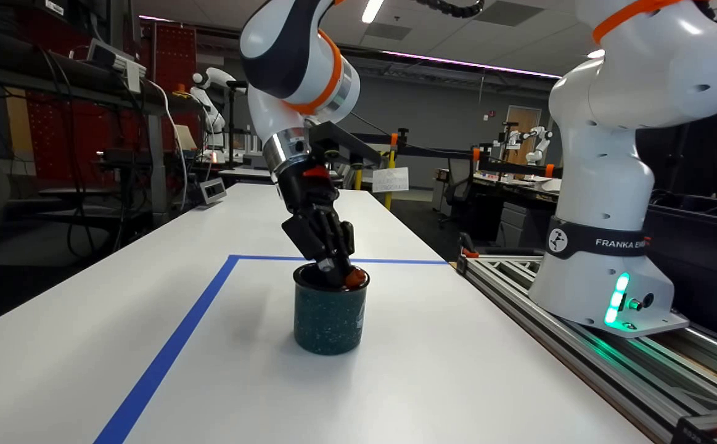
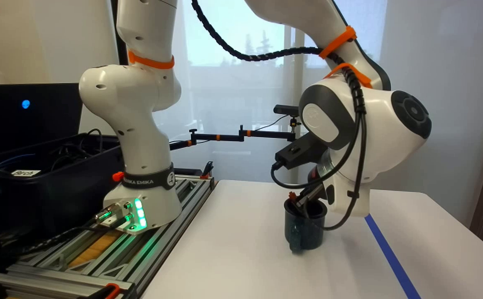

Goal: Remove the marker from the cup

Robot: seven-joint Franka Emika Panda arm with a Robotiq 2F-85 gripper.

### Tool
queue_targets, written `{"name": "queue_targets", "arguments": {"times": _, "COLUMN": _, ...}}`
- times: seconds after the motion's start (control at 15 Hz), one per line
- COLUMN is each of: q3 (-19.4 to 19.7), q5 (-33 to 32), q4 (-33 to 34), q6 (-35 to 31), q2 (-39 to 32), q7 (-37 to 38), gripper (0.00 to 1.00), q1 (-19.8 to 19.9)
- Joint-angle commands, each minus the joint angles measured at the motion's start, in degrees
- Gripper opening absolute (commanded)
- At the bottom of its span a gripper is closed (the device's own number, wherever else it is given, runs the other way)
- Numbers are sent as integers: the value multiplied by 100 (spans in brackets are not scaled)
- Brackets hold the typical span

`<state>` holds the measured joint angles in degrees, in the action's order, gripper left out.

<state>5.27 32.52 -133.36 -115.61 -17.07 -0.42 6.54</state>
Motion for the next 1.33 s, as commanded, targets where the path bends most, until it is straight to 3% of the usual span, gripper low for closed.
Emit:
{"name": "queue_targets", "arguments": {"times": 0.0, "q3": -67, "q5": 121, "q4": 89, "q6": 141, "q2": -4, "q7": 32, "gripper": 5, "q1": 77}}
{"name": "queue_targets", "arguments": {"times": 0.67, "q3": -5, "q5": 29, "q4": -269, "q6": 830, "q2": 1180, "q7": 137, "gripper": 5, "q1": 43}}
{"name": "queue_targets", "arguments": {"times": 1.27, "q3": 280, "q5": -430, "q4": -847, "q6": -39, "q2": 2211, "q7": 833, "gripper": 5, "q1": 154}}
